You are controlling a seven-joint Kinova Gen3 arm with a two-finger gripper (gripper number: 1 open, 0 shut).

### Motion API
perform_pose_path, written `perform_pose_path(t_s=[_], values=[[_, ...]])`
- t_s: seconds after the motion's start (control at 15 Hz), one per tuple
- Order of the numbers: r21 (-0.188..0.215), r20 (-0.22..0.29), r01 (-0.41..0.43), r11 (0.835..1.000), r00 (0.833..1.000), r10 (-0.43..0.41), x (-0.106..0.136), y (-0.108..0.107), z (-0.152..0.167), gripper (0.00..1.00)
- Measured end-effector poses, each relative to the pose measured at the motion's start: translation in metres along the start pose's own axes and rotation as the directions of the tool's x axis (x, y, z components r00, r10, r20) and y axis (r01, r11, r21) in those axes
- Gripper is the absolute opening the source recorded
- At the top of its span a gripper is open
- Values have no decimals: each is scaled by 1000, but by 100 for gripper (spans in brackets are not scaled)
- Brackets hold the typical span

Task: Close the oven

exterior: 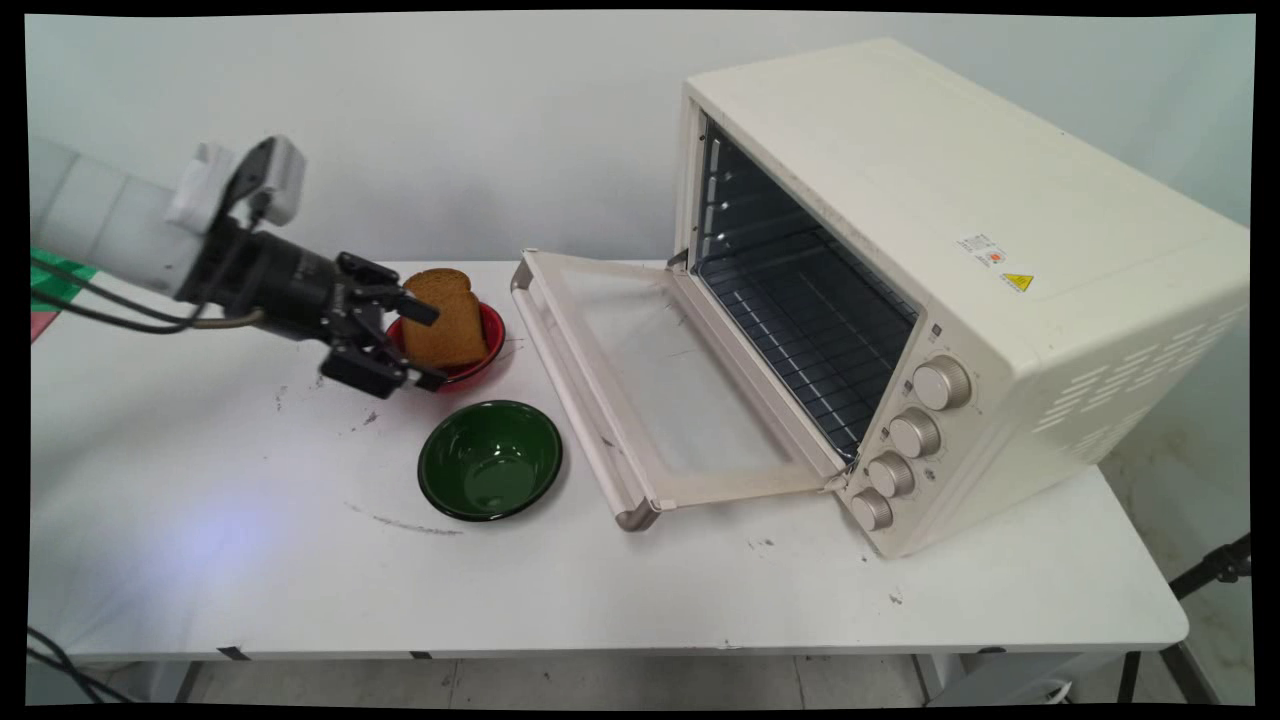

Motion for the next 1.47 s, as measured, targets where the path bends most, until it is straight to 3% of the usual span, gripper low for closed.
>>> perform_pose_path(t_s=[0.53, 0.87, 0.93, 1.47], values=[[27, 99, 17, 1000, 995, -19, 14, -2, 67, 100], [30, 123, 14, 999, 992, -17, 18, -4, 97, 100], [29, 124, 12, 999, 992, -16, 19, -5, 103, 0], [17, 104, 0, 1000, 995, -2, 26, -6, 136, 0]])
